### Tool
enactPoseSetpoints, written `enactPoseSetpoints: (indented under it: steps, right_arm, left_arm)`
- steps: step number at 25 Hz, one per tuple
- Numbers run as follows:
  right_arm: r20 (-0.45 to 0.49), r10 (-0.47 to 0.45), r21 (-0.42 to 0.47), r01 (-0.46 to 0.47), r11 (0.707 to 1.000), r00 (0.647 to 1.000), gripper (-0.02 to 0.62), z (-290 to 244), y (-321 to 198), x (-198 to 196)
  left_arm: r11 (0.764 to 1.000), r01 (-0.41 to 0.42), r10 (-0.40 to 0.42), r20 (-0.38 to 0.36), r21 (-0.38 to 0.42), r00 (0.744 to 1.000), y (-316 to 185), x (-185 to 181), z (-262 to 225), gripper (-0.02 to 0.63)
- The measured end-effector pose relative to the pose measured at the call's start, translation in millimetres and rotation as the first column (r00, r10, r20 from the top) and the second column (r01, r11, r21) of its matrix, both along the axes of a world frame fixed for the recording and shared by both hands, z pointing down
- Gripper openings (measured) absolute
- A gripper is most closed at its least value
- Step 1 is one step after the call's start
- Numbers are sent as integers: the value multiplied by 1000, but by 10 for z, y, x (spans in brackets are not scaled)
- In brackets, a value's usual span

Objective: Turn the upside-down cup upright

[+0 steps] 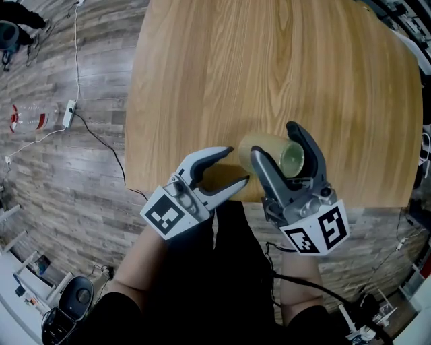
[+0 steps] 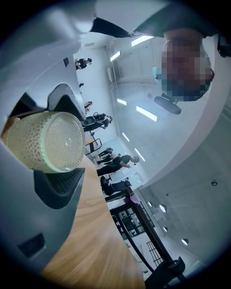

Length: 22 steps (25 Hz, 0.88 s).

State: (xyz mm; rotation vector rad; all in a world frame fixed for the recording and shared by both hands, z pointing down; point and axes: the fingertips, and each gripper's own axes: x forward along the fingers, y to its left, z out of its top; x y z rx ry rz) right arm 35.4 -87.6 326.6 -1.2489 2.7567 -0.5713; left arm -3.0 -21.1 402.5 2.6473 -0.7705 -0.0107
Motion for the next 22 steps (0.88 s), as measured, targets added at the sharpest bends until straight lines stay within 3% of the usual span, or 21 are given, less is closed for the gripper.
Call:
enactPoseSetpoints:
  steps: [5, 12, 16, 22]
  right_arm:
    - [27, -62, 41, 60, 997, 998, 333, -33, 69, -112]
    - [135, -136, 108, 122, 987, 982, 333, -102, 149, -67]
    - [209, -201, 131, 176, 976, 957, 333, -87, 188, -31]
    - [205, -238, 105, 221, 970, 949, 334, 28, 104, -11]
  left_arm:
    - [997, -62, 57, -113, -39, 992, 44, 57, -94, 195]
    - [994, -102, 96, -175, -27, 980, 109, 89, -177, 103]
    - [992, -127, 127, -125, 13, 984, 166, 108, -161, 79]
    - [982, -168, 167, 25, 86, 986, 202, 134, -96, 43]
